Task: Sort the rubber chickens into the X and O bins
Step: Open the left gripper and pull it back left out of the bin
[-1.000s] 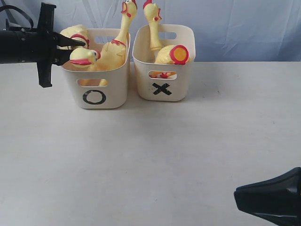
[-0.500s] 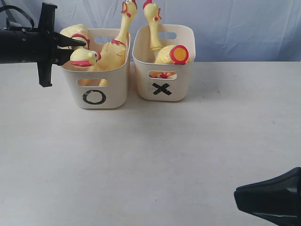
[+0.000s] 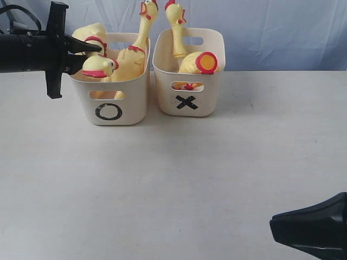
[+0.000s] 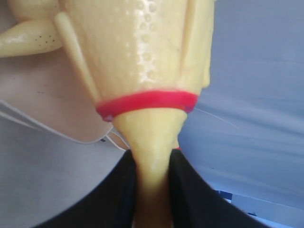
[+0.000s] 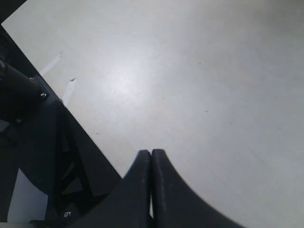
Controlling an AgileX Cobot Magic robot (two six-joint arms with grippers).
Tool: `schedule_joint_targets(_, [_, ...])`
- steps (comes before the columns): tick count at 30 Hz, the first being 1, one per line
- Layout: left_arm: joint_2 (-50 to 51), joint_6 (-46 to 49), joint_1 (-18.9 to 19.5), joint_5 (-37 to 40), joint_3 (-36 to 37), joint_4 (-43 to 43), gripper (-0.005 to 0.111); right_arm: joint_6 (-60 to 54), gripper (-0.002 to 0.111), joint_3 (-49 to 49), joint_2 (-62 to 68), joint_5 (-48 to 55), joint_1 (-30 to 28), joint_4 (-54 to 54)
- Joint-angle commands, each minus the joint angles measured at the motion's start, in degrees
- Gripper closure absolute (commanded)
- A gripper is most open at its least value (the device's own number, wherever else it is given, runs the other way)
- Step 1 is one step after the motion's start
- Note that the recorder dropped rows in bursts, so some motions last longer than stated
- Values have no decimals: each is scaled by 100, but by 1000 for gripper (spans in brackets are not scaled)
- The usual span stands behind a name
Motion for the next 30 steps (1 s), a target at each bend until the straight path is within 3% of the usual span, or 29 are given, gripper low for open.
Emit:
schedule_joint_targets(1, [20,89,-36,-13,-48,-122,69,-44,109,26,-37,-49,6,30])
schedule_joint_targets(5, [20,89,-36,-13,-48,-149,51,-44,109,26,-37,-49,6,30])
schedule_joint_targets(9, [20,89,-36,-53,-48,-137,45,-44,109,26,-37,-38,6,30])
schedule_joint_targets(26, [-54,404,-36,5,-48,-168,46,-44,109,26,-37,-38,6,30])
schedule_joint_targets(30, [-182,567,-36,44,-48,-168,56,-44,109,26,-37,-38,6,30])
